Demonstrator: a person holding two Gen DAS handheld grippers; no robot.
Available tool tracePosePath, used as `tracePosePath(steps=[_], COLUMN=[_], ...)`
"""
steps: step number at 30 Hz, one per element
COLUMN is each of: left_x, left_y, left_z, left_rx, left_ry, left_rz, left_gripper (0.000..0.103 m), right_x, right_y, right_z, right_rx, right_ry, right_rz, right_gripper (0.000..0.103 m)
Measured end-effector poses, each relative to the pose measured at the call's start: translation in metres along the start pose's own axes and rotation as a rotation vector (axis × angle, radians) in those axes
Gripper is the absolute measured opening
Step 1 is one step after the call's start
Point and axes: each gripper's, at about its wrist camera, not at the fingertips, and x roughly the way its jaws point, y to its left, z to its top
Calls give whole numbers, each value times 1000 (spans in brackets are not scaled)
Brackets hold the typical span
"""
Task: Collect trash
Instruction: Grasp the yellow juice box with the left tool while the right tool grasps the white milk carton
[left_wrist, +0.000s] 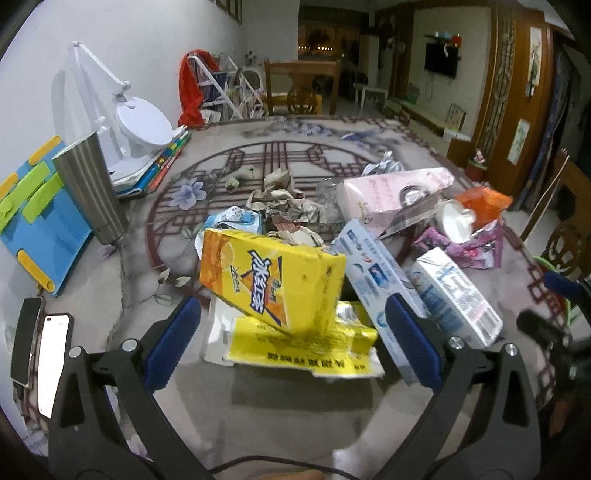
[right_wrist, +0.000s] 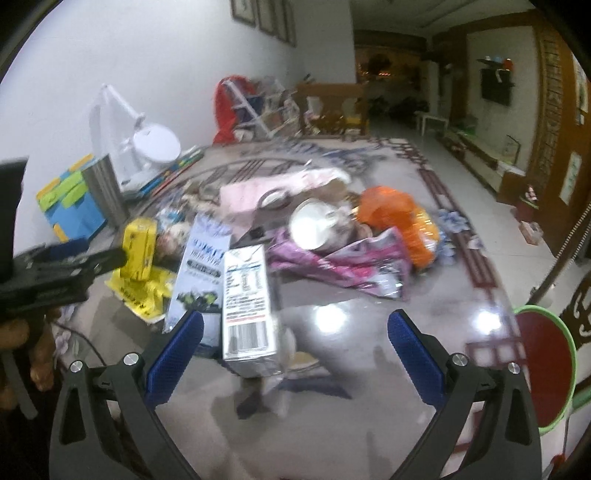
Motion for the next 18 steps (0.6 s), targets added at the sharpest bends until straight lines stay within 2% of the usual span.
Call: tracePosePath(steps=[9, 14, 16, 18], left_x=[38, 58, 62, 65], left_y=[-10, -9, -7, -6], left_z=[5, 9, 9, 8], left_rx=[26, -24, -30, -41], left_ry=[69, 107, 105, 112], left_rz=[96, 107, 131, 132], left_gripper=[98, 98, 95, 83], right_x=[38, 55, 59, 64], right_y=[15, 14, 12, 13], right_z=[4, 7, 7, 5], right_rx=[-37, -37, -29, -34], right_ry=[93, 125, 136, 150], right_rz=[38, 27, 41, 39], right_gripper=[96, 96, 96, 96])
